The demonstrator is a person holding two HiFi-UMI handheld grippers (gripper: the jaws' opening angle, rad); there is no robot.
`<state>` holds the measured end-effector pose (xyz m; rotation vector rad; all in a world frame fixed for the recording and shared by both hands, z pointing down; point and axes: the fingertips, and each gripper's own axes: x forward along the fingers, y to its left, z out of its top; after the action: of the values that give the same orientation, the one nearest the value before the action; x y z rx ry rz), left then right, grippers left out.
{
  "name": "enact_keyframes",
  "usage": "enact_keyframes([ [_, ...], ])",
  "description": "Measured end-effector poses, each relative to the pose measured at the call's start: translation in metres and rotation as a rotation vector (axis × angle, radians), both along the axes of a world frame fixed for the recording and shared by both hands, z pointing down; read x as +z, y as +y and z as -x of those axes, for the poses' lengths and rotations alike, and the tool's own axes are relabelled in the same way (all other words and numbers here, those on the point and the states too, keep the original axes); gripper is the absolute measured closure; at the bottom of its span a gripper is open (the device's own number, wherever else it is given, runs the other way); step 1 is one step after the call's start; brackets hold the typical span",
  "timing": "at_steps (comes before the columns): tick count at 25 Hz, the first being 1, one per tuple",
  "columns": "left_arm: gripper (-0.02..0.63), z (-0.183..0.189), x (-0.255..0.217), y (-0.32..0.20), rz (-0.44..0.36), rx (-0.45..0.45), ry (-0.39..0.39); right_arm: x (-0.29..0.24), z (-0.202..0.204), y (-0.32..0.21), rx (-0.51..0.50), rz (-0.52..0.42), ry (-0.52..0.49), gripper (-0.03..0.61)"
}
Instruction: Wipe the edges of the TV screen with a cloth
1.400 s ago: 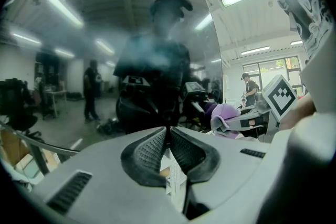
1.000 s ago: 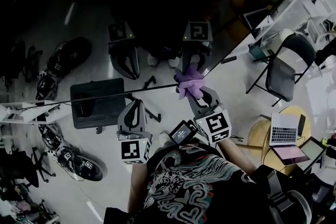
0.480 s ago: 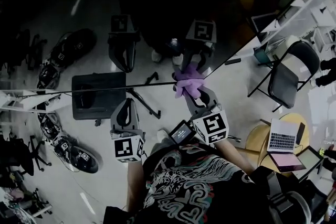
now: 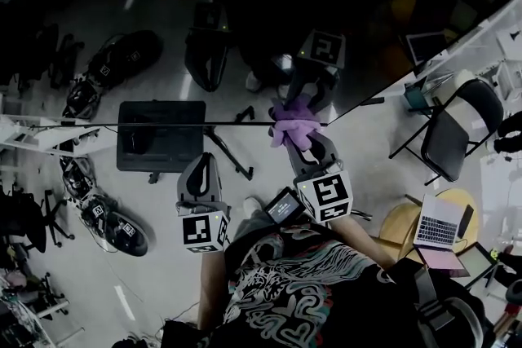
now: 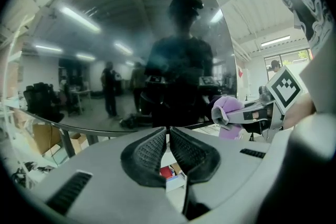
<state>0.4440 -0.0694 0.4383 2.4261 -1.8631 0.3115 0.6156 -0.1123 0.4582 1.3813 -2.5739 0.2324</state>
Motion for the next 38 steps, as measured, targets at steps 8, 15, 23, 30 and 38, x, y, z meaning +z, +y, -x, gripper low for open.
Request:
enact_keyframes([
  [8,0.581,0.009,-0.001,0.007,-0.013,-0.028,0.005,0.001,0.012,-0.003,-0.025,0.005,0.006,0.491],
  [15,0.581,0.033,-0.005,0.005,-0.012,-0.083,-0.007,-0.002,0.033,-0.009,-0.053,0.011,0.004,0.491],
  [23,0.581,0.041,-0.004,0.011,-0.016,-0.13,-0.019,0.002,0.039,-0.01,-0.069,0.0,-0.001,0.491],
  [30,0.581,0.053,-0.002,0.012,-0.018,-0.165,-0.007,0.004,0.048,-0.014,-0.085,0.01,0.006,0.491],
  [38,0.581,0.068,0.0,0.013,-0.027,-0.193,0.02,0.005,0.057,-0.012,-0.096,0.012,0.039,0.491],
])
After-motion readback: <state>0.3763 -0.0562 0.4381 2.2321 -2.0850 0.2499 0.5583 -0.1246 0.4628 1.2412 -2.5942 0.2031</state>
